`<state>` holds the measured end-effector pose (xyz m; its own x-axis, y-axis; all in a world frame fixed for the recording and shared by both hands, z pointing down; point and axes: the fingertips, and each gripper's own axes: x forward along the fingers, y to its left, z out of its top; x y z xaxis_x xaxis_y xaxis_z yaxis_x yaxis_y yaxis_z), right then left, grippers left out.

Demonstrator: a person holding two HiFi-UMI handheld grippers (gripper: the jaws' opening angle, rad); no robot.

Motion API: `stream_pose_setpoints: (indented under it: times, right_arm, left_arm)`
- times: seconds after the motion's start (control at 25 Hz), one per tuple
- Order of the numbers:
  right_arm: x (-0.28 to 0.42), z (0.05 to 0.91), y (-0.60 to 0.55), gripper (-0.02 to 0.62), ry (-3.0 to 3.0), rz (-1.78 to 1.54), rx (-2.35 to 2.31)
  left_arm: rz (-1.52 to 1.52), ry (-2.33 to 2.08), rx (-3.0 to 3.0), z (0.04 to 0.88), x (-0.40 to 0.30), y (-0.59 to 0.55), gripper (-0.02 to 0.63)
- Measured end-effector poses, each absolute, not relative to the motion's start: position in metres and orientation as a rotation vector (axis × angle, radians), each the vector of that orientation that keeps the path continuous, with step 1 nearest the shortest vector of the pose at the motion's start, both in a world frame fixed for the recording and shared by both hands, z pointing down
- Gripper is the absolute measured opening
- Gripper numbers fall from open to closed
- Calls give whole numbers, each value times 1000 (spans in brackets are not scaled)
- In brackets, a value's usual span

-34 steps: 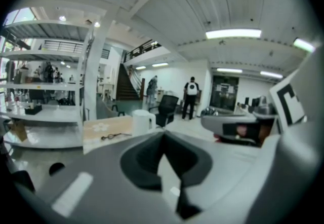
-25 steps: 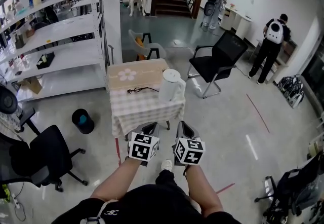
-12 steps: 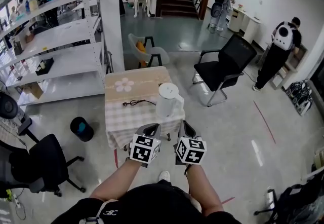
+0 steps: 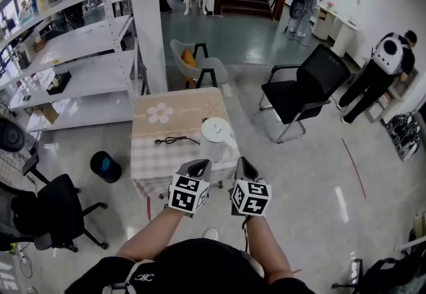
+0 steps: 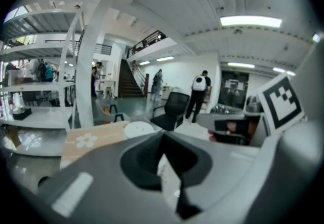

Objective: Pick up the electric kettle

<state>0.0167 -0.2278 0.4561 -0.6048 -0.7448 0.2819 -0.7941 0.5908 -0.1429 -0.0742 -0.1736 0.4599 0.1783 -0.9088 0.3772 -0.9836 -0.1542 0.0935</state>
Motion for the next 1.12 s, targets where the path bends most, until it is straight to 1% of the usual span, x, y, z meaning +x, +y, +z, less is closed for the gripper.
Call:
stream_pose_setpoints:
  times: [0.48,1.0,1.04,1.12]
  right_arm:
    - [24,482,-275,-2,-2609,400,1190]
    - [45,506,-286,-2,-2497,432,1290]
    - [48,508,-287,-2,-2482,441,1304]
    - [53,513,-288,-2,-2455,455,1325]
  left_arm:
    - [383,-1767,2112,491,-64,-222,0]
    - [428,-1592,2208,528,-50,-257,3]
    - [432,-1574,2211,531,-48,-259,31]
    - [442,-1540,2219,538,-44,-263,49]
